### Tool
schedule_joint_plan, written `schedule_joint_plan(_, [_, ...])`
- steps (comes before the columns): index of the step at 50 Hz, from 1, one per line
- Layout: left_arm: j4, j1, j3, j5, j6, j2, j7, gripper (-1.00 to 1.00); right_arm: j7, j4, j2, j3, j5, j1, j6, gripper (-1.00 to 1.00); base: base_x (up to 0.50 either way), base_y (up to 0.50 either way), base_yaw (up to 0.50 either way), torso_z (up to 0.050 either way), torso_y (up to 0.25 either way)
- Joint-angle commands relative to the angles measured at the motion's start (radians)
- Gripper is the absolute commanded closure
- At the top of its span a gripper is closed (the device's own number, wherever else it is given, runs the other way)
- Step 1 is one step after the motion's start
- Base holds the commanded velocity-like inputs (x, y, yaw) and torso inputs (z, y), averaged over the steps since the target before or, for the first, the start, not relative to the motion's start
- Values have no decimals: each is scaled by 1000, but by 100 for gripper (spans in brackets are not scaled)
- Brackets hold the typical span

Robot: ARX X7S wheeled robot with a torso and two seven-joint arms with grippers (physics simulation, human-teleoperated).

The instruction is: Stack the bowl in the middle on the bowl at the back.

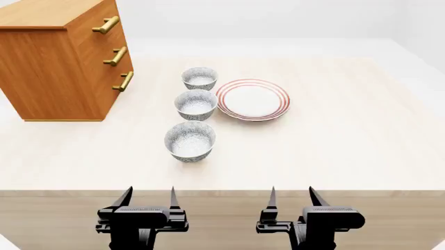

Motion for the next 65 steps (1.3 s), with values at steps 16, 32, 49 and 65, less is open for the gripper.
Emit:
schedule_joint_plan(16, [44, 2, 53, -69, -31, -56, -64, -100, 104, -21, 53, -57, 42, 8, 0, -100, 0, 0, 0, 0, 0])
schedule_joint_plan(32, [60, -2, 74, -90, -26, -81, -91, -100, 120, -44, 81, -96, 51, 2, -9, -100, 0, 232, 0, 0, 0])
schedule_joint_plan(49, [55, -48, 118, -50, 14, -126, -99, -100, 167, -66, 101, -74, 94, 49, 120, -100, 0, 319, 0, 0, 0])
schedule_joint_plan(65, [172, -214, 188, -110, -288, -198, 31, -100, 111, -181, 199, -78, 137, 183, 406, -100, 0, 0, 0, 0, 0])
